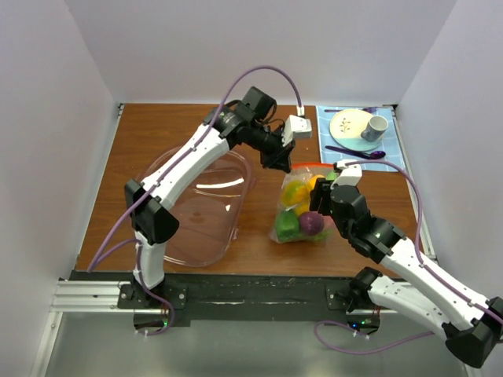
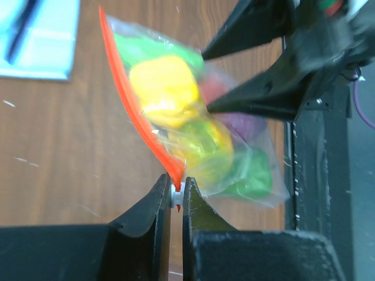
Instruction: Open the zip-top bag and remove the fake food
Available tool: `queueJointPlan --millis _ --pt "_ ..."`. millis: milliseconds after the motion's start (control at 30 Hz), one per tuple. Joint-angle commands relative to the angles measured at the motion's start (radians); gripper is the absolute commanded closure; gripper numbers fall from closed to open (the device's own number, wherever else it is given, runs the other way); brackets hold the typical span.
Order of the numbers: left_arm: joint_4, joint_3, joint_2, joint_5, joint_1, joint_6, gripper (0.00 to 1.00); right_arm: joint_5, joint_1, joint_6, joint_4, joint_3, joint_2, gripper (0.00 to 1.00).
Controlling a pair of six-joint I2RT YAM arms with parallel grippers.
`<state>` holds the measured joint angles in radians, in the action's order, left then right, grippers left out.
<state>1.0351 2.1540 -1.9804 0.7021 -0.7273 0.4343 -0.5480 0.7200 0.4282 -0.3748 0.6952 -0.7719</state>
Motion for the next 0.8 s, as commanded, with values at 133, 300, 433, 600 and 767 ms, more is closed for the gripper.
queueJointPlan --millis 133,300,433,600,767 --pt "0.057 -0.094 0.124 0.008 -0.072 0.115 0.98 0.016 0.006 -0.242 0.077 0.228 -0.064 0.27" --pt "0.112 -0.122 0.156 -0.006 -0.13 0.165 0.94 0.225 0.004 -0.558 0.249 0.273 -0.055 0.25" --pt "0.123 -0.076 0.195 -0.038 -0.139 0.205 0.95 0.501 0.004 -0.692 0.163 0.348 -0.079 0.26" --pt "0.117 -0.068 0.25 -0.075 -0.141 0.241 0.96 0.614 0.004 -0.758 0.024 0.418 -0.067 0.37" --pt "0.07 -0.146 0.337 -0.099 -0.141 0.305 0.99 0.655 0.004 -0.799 -0.041 0.434 -0.011 0.37"
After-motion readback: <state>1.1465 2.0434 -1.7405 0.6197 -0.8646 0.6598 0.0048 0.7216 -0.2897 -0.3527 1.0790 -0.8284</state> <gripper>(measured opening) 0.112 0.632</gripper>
